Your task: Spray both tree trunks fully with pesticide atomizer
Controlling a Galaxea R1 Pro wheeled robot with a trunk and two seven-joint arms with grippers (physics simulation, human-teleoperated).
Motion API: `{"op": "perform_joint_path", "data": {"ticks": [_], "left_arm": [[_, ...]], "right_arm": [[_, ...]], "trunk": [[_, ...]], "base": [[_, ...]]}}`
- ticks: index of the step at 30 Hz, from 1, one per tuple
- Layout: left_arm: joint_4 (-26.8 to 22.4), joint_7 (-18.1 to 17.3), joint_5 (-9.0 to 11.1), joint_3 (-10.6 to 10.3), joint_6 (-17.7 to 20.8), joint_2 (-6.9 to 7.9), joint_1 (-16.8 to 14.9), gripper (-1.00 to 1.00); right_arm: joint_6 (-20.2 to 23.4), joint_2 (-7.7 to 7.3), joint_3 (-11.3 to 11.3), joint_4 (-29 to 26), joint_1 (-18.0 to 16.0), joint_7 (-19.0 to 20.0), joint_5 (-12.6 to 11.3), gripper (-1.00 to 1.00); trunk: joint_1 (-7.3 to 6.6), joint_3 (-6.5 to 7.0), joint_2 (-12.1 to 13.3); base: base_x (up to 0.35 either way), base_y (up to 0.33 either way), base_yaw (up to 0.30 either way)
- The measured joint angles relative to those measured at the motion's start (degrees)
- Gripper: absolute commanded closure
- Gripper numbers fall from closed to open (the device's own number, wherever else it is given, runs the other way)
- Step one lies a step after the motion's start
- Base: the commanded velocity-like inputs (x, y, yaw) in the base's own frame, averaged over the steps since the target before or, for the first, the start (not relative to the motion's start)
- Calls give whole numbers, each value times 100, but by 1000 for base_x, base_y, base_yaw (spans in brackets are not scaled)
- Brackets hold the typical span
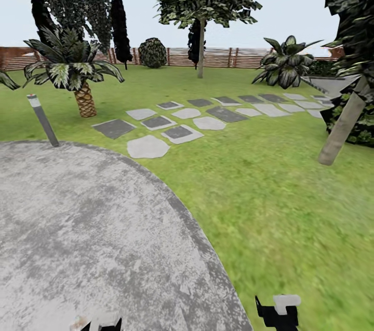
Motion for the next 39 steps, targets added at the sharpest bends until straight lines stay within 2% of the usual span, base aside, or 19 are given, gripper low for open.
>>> {"op": "perform_joint_path", "data": {"ticks": [39], "left_arm": [[-4, 43, 18, 11, 26, 10, 0, -100]], "right_arm": [[0, 0, 0, 0, 0, 13, 3, -100]], "trunk": [[834, -759, -1523]], "base": [[0, 0, 274]]}}
